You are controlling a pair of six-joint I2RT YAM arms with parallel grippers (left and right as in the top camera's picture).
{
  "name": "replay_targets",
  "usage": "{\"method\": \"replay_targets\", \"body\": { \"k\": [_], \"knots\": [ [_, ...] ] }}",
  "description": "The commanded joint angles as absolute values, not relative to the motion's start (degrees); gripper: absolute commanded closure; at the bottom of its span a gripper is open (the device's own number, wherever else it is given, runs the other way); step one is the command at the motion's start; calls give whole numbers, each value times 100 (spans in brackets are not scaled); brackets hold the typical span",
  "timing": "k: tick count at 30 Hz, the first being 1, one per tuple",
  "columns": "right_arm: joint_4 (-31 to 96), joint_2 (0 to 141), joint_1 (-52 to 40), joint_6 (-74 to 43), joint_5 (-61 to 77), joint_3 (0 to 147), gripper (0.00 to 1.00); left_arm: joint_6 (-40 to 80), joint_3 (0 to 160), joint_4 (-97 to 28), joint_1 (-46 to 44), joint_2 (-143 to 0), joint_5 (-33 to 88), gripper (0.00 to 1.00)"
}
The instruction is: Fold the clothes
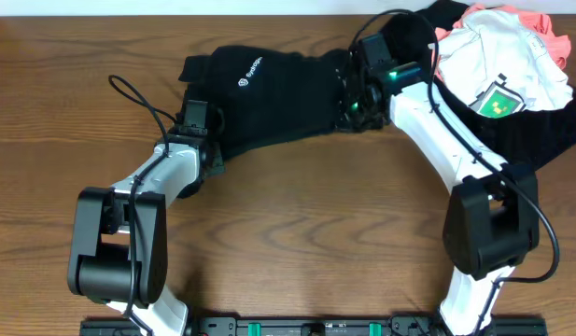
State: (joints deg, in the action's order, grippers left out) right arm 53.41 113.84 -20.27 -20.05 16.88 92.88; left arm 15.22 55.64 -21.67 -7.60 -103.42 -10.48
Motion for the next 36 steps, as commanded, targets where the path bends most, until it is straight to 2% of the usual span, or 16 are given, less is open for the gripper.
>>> {"method": "replay_targets", "body": {
  "k": [1, 15, 23, 24, 25, 26, 30, 36],
  "knots": [
    [5749, 11185, -2016, -2143, 1761, 9292, 99, 1579, 5347, -2397, -707, -10479, -945, 94],
    [7297, 11185, -2086, -1828, 1732, 9292, 99, 2005, 5347, -3035, -707, -10151, -947, 94],
    [7555, 11093, -2305, -1796, 1605, 9292, 99, 2058, 5347, -3186, -707, -8936, -972, 94],
    [7522, 11045, -2331, -1796, 1522, 9295, 80, 2008, 5347, -3127, -707, -8715, -972, 94],
    [7496, 10965, -2346, -1796, 1463, 9299, 21, 1966, 5347, -3063, -707, -8512, -972, 94],
    [7459, 10892, -2357, -1798, 1437, 9301, 1, 1927, 5347, -2991, -707, -8320, -972, 94],
    [7181, 10449, -2364, -1916, 1219, 9301, 1, 1673, 5347, -2661, -707, -7811, -972, 94],
    [6333, 9894, -2364, -1959, 727, 9301, 1, 1157, 5347, -2244, -707, -8055, -939, 94]
  ]
}}
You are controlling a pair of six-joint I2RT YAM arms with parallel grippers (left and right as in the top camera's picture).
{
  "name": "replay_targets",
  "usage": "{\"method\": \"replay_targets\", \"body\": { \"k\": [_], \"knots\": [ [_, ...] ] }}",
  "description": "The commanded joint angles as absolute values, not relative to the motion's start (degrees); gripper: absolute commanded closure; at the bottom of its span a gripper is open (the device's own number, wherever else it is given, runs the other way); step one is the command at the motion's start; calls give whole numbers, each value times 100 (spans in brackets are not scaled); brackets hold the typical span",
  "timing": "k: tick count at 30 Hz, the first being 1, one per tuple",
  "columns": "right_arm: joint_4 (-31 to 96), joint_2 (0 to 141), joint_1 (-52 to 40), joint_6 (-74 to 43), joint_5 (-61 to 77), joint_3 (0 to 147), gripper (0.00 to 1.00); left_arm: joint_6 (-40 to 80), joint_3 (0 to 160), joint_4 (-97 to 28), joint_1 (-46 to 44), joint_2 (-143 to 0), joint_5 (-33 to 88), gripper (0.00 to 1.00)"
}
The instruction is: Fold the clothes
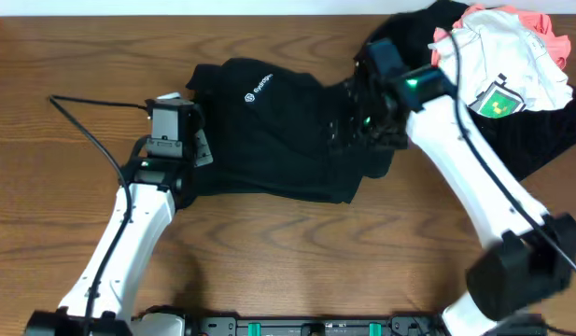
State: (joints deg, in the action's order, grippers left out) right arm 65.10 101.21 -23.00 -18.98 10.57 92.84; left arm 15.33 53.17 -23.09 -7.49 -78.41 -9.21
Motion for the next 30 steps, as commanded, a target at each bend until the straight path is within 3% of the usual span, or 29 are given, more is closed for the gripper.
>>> {"method": "replay_targets", "body": {
  "k": [1, 2, 3, 4, 5, 6, 7, 19, 30],
  "knots": [
    [6206, 9874, -2364, -1942, 727, 9301, 1, 1061, 5347, -2165, -709, -8158, -926, 94],
    [6060, 9872, -2364, -1933, 727, 9301, 2, 888, 5347, -2051, -707, -8294, -808, 94],
    [5955, 9880, -2364, -1922, 722, 9299, 11, 679, 5347, -1920, -707, -8442, -585, 94],
    [5872, 9913, -2359, -1925, 690, 9299, 27, 526, 5347, -1824, -707, -8562, -397, 94],
    [5793, 9944, -2355, -1925, 655, 9299, 59, 368, 5347, -1682, -707, -8726, -176, 94],
    [5756, 9972, -2353, -1951, 624, 9299, 82, 340, 5347, -1577, -709, -8842, -121, 94],
    [5732, 10007, -2344, -2008, 582, 9299, 99, 340, 5347, -1439, -709, -8976, -102, 94],
    [5564, 10237, -2158, -2080, 574, 9299, 99, -580, 5347, 950, -696, -10274, 685, 94],
    [5570, 10237, -2128, -2078, 572, 9299, 99, -517, 5347, 447, -596, -11021, -600, 94]
  ]
}}
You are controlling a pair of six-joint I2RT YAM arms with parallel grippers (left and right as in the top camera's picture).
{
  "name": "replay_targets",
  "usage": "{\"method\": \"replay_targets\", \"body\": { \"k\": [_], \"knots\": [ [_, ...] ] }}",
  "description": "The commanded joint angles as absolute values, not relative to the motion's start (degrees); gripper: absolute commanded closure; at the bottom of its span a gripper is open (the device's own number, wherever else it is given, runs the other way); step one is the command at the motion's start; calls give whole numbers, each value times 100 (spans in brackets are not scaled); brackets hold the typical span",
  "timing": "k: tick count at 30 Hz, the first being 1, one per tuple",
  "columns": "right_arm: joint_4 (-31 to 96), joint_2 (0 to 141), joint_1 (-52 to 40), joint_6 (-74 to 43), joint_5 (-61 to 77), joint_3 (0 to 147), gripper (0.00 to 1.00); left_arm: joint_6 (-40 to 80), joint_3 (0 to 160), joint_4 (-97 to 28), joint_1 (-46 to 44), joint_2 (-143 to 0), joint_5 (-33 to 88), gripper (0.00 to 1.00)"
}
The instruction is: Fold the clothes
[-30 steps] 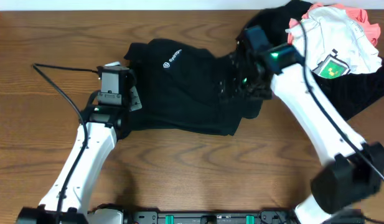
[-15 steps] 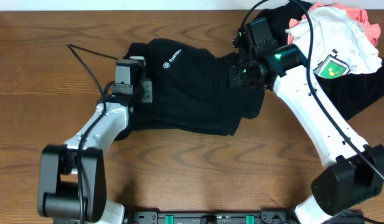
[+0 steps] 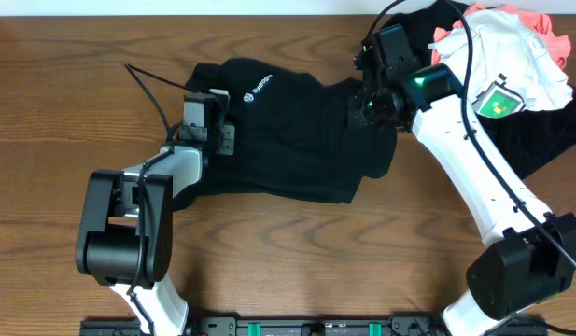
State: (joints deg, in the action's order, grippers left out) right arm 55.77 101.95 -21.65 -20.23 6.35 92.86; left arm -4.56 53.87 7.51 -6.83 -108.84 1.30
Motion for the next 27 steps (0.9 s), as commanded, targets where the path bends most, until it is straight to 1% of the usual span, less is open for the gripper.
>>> {"method": "replay_targets", "body": {
  "k": [1, 4, 6, 12, 17, 19, 22, 25, 27],
  "knots": [
    [5570, 10237, -2128, -2078, 565, 9299, 99, -454, 5347, 311, -578, -11019, -788, 94],
    [5581, 10237, -2128, -2080, 443, 9299, 99, 91, 5347, -266, -451, -11019, -1584, 94],
    [5594, 10237, -2128, -2078, 325, 9299, 99, 473, 5347, -679, -270, -11019, -1772, 94],
    [5586, 10252, -2128, -2080, 67, 9299, 99, 1584, 5347, -1321, 303, -11019, -1752, 94],
    [5505, 10523, -2128, -2005, 56, 9297, 99, 1599, 5347, -1341, 377, -10971, -1551, 94],
    [5509, 10718, -2154, -1756, 351, 9297, 99, 1597, 5347, -1339, 325, -10916, -1549, 94],
    [5658, 10997, -2261, -1317, 1225, 9297, 99, 1590, 5347, -1345, 274, -10853, -1551, 94],
    [6095, 11187, -2464, -978, 1964, 9297, 99, 1594, 5347, -1347, 270, -10853, -1551, 94],
    [6392, 11225, -2661, -845, 2064, 9282, 98, 1594, 5347, -1345, 270, -10853, -1551, 94]
  ]
}}
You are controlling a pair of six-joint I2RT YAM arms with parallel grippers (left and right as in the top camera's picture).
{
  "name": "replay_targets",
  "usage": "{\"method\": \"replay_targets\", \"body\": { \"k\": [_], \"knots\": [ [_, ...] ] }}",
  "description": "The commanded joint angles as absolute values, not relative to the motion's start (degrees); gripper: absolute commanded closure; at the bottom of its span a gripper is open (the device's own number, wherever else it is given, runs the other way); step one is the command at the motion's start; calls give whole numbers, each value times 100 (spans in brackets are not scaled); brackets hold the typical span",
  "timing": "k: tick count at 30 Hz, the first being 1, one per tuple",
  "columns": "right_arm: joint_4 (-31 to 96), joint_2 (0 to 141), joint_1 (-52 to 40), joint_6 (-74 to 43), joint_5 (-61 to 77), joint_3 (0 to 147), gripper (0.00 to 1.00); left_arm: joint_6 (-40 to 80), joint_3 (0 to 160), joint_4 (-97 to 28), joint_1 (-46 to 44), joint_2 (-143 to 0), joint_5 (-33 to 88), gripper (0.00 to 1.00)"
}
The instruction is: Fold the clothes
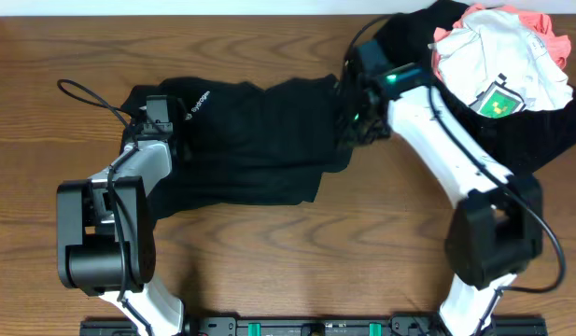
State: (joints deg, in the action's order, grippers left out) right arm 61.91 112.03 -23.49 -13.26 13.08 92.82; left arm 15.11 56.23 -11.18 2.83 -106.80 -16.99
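Observation:
A black garment (250, 140) with a small white logo (198, 101) lies spread across the middle of the table. My left gripper (162, 119) sits at its left edge, shut on the fabric. At the right edge my right gripper (353, 117) is pressed into the cloth and also looks shut on it, though its dark fingers are hard to make out against the black. The garment is stretched between the two grippers, and its lower hem hangs unevenly toward the front.
A pile of other clothes sits at the back right corner: a white shirt (498, 56) with a green tag (498, 101), something pink (540, 23), and black cloth (540, 140) beneath. The left arm's cable (87, 93) loops over the wooden table (288, 261).
The garment has shifted to the left; its logo now lies well left of where it was. My left gripper moved left with the left edge, and my right gripper came left and slightly forward.
First the garment lay bunched at the back with a gripper at each end. Then it was drawn wider and toward the front, the left gripper at its left edge. After that the left arm had pulled in closer. Now the garment lies further left, stretched between both grippers.

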Motion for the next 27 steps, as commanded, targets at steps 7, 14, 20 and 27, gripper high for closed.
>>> {"method": "replay_targets", "body": {
  "k": [7, 14, 20, 27],
  "knots": [
    [6226, 11222, -3387, -1039, 2058, 8503, 99, 1594, 5347, -1341, 270, -10853, -1551, 94],
    [5415, 11222, -3485, -1835, 1678, 7800, 78, 1594, 5347, -1345, 270, -10853, -1551, 94],
    [5277, 11222, -3485, -1925, 1286, 7797, 54, 1594, 5347, -1343, 270, -10853, -1551, 94],
    [5135, 11264, -3538, -1927, 1302, 7782, 51, 1594, 5347, -1343, 270, -10853, -1551, 94]
  ]
}}
